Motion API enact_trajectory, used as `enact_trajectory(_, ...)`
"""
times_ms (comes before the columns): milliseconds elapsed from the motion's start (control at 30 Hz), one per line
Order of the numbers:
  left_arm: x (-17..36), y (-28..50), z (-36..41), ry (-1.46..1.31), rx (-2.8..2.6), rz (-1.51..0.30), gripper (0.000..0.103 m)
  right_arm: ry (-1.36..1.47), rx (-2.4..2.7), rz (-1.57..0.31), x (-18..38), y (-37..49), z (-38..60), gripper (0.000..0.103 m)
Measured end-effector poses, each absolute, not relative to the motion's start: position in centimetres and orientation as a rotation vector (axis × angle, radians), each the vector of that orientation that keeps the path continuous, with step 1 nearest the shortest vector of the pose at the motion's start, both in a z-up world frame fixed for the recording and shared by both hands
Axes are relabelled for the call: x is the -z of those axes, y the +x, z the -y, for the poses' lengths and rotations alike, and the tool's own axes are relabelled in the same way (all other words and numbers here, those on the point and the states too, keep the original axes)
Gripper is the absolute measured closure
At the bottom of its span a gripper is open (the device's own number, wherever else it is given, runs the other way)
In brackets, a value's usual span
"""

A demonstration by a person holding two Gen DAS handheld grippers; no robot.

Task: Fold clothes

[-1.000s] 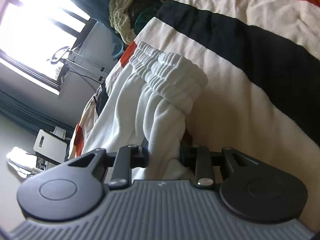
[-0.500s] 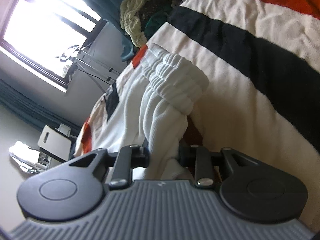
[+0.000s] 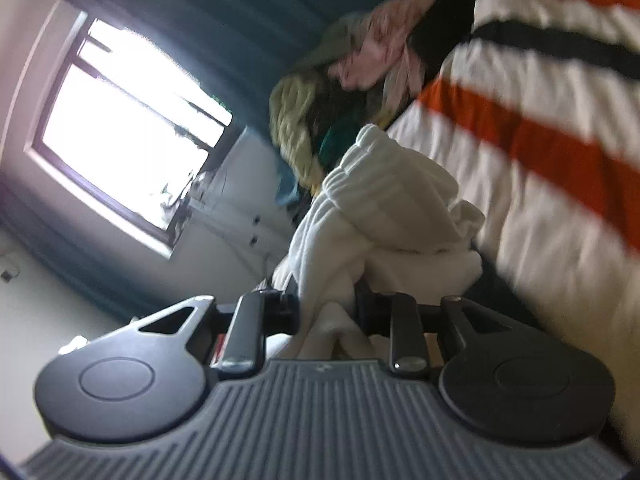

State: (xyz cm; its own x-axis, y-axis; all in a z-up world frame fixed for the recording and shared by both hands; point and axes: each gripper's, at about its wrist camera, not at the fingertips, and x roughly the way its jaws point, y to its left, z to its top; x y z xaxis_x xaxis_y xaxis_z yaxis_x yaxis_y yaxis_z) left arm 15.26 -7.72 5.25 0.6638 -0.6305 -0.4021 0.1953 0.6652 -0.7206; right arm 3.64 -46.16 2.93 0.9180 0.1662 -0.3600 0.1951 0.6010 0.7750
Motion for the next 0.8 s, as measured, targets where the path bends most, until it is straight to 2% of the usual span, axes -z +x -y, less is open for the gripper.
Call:
enact_trajectory(267, -8.7, 28.8, 23.4, -0.536, 0.633, -0.651, 0.072, 0.866, 0.138, -0.306, -5.5, 11.9, 57.4, 0.075)
enact_trajectory(433, -8.2, 37.2, 31.9, -0.422, 0.696, -0.589, 0.072, 0.880, 0.212, -0.207, -2.1, 16.6, 62.7, 0.074)
enact_trajectory(533, -4.2, 39.9, 34.7, -0.378, 0.732, -0.581, 0.072, 0.844, 0.248, -0.207, 2.2, 17.4, 63.7, 0.074)
enact_trajectory(700, 5.7, 39.0, 34.8, -0.250, 0.776, -0.624, 0.071, 0.858, 0.292, -0.304, 12.3, 14.7, 62.0, 0.073)
enact_trajectory(800, 9.0, 37.6, 34.7, -0.170, 0.752, -0.639, 0.065, 0.864, 0.320, -0.332, 15.4, 13.6, 60.6, 0.069)
